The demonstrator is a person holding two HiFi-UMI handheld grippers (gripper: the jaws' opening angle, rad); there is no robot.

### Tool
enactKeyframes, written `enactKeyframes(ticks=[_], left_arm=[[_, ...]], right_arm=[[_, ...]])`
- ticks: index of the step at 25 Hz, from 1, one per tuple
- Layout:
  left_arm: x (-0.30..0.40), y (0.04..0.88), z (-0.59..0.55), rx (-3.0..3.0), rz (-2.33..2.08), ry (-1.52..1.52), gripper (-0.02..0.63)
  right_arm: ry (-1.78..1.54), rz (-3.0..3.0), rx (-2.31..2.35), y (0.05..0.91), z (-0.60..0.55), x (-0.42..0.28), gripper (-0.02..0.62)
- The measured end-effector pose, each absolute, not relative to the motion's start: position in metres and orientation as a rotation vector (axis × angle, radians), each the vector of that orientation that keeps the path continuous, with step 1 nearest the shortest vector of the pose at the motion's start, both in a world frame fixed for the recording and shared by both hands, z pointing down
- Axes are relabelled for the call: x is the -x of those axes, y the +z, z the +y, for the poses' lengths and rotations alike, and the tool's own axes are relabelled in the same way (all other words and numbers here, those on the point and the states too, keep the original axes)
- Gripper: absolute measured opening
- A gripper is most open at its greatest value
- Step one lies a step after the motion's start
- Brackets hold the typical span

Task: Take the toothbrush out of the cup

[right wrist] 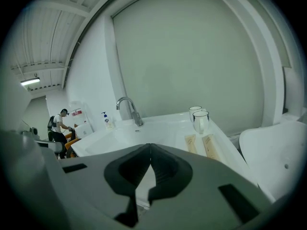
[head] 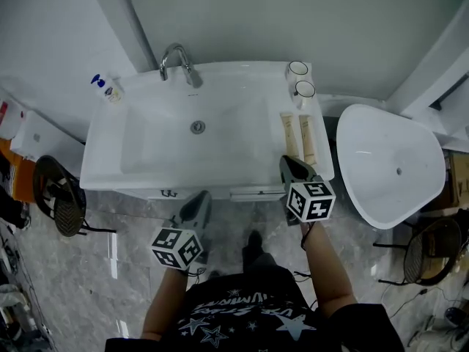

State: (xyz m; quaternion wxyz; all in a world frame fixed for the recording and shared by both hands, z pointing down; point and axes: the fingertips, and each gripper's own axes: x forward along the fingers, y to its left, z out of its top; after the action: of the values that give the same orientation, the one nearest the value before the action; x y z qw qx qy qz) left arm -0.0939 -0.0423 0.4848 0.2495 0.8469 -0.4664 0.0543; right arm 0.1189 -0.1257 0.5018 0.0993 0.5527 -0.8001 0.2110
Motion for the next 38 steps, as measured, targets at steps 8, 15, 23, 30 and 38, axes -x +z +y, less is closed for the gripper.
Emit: enactKeyframes(ticks=[8,15,23,30,38], left_arm=[[0.134,0.474,-0.003,-2.338,-1.248,0.12,0.02],[0.164,0.469,0.031,-2.363,-1.232,0.096,0.02],[0.196,0.462,0.081,-2.404,-1.193,0.076,0.02],[0.219,0.463,0.131,-2.435,-1.153,0.083,0.02],[0.233,0.467,0.176,-2.457,-1.095,0.095,0.02]], right_arm=[[0.587,-2.355,-1.661,0.49,-0.075,-0.078,0.014],[0.551,-2.357,-1.686,0.48,-0.033,-0.048,0.012],[0.519,-2.33,-1.732,0.472,0.027,-0.018,0.014],[0.517,-2.303,-1.782,0.474,0.089,0.003,0.012],[0.529,-2.283,-1.797,0.476,0.145,0.023,0.012]])
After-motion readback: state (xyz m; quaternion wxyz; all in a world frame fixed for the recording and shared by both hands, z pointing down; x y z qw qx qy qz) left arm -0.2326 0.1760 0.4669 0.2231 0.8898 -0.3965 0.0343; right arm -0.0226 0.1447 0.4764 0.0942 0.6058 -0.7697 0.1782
